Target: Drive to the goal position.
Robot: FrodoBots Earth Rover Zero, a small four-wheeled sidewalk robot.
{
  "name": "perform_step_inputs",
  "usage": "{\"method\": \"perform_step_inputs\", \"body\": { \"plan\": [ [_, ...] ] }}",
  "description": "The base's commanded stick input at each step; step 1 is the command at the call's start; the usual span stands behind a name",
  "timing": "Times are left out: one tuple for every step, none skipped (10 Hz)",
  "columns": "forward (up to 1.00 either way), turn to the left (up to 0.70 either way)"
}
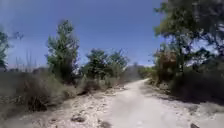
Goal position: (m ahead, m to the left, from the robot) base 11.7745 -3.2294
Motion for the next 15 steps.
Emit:
{"method": "perform_step_inputs", "body": {
  "plan": [
    [0.7, 0.0],
    [0.7, 0.0],
    [0.7, -0.08],
    [0.7, -0.14],
    [0.7, -0.14],
    [0.7, -0.14],
    [0.7, -0.14],
    [0.7, -0.14],
    [0.7, -0.14],
    [0.7, -0.14],
    [0.7, -0.14],
    [0.7, -0.14],
    [0.7, -0.14],
    [0.7, -0.14],
    [0.7, -0.14]
  ]
}}
